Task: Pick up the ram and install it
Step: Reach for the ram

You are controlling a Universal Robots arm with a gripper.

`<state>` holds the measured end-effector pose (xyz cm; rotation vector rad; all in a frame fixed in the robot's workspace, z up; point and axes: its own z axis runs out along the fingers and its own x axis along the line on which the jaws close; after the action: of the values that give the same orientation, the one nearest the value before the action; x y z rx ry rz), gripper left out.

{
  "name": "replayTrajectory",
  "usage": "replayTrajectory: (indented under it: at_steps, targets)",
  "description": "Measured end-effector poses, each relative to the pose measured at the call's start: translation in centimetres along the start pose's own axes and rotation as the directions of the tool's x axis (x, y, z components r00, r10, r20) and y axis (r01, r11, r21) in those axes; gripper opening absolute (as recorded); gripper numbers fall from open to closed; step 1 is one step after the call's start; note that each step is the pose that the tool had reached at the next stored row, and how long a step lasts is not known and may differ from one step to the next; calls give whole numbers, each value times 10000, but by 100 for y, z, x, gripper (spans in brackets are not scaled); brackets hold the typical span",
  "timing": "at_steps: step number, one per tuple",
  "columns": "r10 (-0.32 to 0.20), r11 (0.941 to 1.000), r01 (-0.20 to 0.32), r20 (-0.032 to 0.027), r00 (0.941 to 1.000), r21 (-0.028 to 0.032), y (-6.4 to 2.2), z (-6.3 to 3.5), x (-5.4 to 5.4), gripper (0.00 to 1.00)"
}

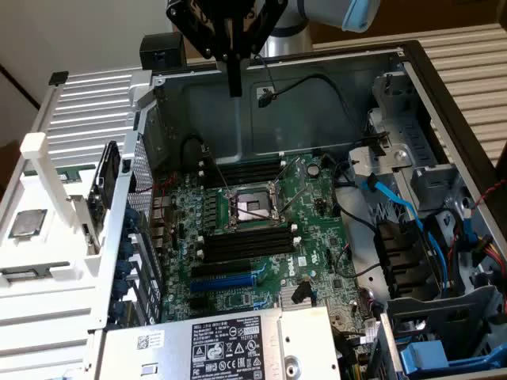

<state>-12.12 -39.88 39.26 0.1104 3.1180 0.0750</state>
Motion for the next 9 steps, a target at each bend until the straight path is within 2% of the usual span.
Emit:
replayTrajectory:
  at_steps: [9]
  targets:
    - [0,10000,0,0,10000,0,0,0,0,10]
